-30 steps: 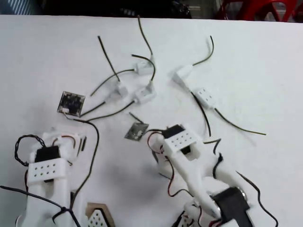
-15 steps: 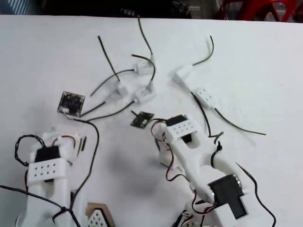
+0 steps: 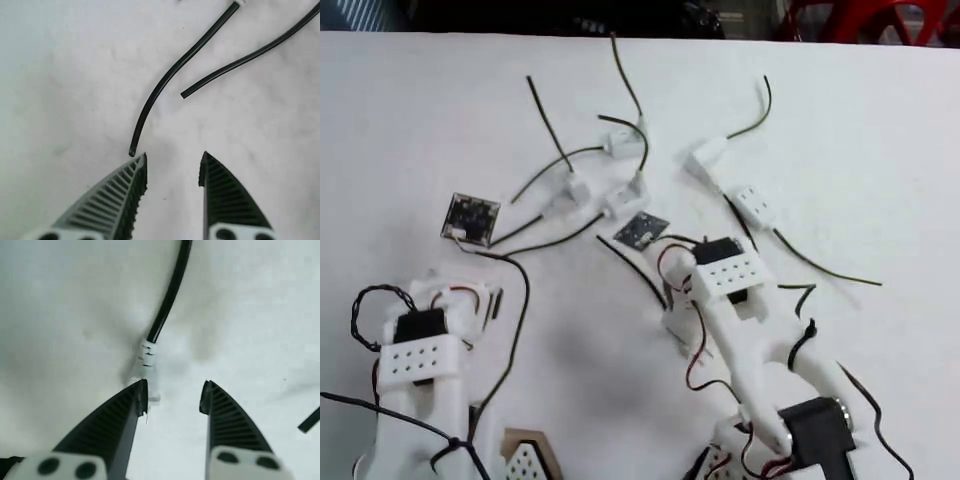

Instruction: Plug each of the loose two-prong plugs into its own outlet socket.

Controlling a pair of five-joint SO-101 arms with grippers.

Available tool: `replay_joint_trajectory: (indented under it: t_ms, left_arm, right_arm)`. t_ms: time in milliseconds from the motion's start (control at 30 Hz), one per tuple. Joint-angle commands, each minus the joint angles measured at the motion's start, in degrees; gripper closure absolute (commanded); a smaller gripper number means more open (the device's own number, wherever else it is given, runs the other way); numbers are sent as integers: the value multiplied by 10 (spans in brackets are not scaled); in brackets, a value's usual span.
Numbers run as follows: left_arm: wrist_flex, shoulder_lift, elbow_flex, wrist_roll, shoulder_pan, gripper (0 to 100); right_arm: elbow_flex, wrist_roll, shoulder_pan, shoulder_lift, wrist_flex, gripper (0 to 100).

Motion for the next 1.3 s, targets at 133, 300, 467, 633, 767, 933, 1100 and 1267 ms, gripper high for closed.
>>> replay_joint_trajectory:
  t_ms: [133,300,467,633,767,933,1100,1267]
  left_arm:
    - [-11,-16,-3,-5,-4,819]
    - [-11,-16,-3,-5,-4,819]
    - [-11,-16,-3,-5,-4,819]
    - [-11,-16,-3,-5,-4,819]
    - [-11,-16,-3,-5,-4,819]
    - [-11,-16,-3,-5,-4,819]
    - [-11,-16,-2,-5,-4,819]
    - [-11,-16,-2,-6,-4,819]
  right_arm:
    - [-13,-9,1,96,1,825]
    - [-12,-11,-27,140,5,825]
    - [-12,-57,-73,140,22,825]
    - [-12,-59,-87,141,36,827]
    - [-12,-55,-78,140,34,926]
    - [-37,-54,-77,140,57,981]
    - [-75,-54,-80,140,87,981]
    - [-109,-16,-70,140,72,981]
